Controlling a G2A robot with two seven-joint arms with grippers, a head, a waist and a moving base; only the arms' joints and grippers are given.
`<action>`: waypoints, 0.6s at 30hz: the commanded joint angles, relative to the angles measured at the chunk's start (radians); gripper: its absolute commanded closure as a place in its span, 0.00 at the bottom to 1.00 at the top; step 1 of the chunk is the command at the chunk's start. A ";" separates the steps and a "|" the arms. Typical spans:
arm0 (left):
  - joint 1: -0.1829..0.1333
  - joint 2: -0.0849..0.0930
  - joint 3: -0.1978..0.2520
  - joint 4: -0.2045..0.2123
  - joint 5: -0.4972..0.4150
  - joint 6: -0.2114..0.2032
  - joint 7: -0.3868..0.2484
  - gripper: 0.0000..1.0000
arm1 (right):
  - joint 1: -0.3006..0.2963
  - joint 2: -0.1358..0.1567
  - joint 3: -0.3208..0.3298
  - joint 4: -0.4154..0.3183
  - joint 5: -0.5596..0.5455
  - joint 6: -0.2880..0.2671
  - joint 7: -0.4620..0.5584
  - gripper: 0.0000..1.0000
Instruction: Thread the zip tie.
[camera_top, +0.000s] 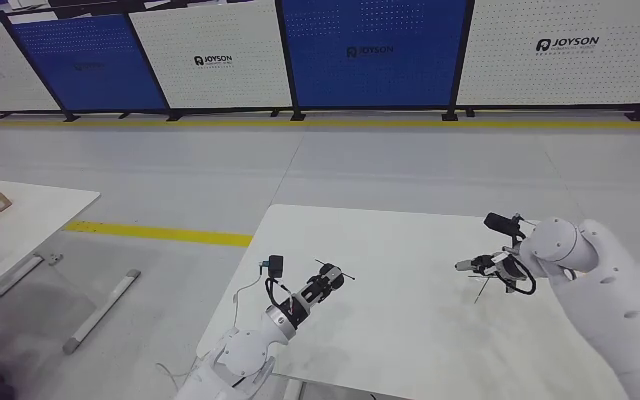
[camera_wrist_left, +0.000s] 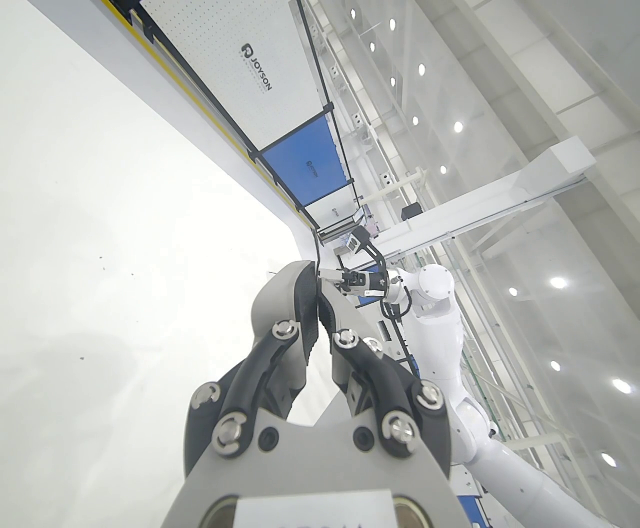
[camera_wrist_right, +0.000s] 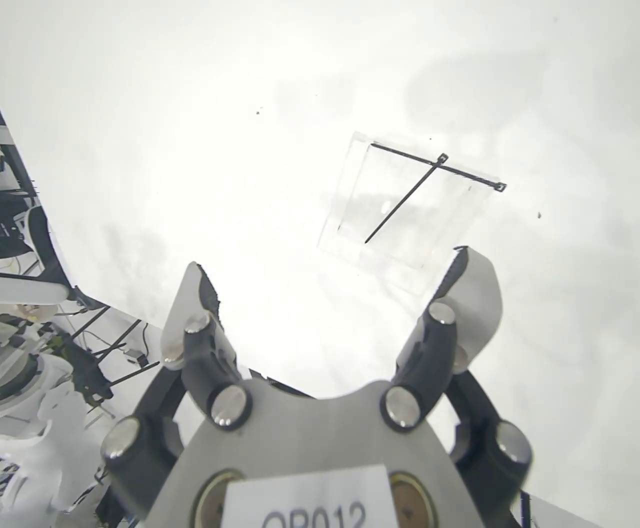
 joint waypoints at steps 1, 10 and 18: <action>0.000 0.000 0.000 0.000 0.000 0.000 0.000 1.00 | 0.017 -0.013 -0.030 0.032 -0.006 0.013 0.000 0.00; 0.000 0.000 0.000 0.000 0.000 0.000 0.000 1.00 | 0.034 -0.027 -0.051 0.063 0.005 0.012 0.007 0.00; 0.000 0.000 0.000 0.000 0.000 0.000 0.000 1.00 | 0.017 -0.024 -0.047 0.062 -0.013 0.013 -0.016 0.00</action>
